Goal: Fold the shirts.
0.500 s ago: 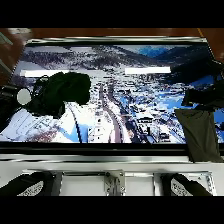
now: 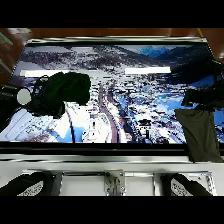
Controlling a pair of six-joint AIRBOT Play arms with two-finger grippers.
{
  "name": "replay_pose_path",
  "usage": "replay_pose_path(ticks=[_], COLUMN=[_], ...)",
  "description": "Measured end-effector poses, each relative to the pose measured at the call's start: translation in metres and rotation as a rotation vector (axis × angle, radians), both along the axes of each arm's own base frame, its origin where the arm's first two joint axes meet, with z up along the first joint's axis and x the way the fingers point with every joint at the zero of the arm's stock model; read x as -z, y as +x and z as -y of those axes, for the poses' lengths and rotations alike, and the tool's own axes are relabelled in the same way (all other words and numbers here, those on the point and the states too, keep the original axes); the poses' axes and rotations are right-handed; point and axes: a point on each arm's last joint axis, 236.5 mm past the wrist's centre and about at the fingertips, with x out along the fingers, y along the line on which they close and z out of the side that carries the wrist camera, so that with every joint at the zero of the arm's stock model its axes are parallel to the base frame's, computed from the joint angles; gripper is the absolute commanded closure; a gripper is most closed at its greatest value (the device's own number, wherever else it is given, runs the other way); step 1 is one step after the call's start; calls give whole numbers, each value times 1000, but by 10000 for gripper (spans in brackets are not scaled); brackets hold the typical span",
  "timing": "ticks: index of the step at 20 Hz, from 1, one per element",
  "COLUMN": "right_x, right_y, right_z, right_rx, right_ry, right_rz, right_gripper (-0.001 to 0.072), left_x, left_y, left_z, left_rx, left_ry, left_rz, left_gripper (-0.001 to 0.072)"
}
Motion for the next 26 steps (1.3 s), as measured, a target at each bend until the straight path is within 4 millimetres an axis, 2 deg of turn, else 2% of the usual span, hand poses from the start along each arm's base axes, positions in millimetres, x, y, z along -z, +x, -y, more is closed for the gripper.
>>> replay_pose_path(ticks=[9, 17, 20, 23, 26], right_x=[-1, -2, -4, -11, -19], right_y=[6, 7, 17, 39, 57], right_z=[0, 0, 2, 5, 8], right_rx=[1, 2, 3, -7, -13], right_ry=[0, 0, -8, -25, -39], right_rz=[25, 32, 75, 171, 255], right_gripper=[76, 76, 78, 78, 78], left_x=[0, 0, -1, -8, -19], left_y=[0, -1, 3, 33, 92], left_z=[1, 18, 22, 24, 11], left_rx=[0, -4, -5, -20, -74], left_ry=[-3, -80, -97, -121, -133], left_rz=[-1, -5, 9, 104, 203], left_gripper=[28, 28, 29, 26, -13])
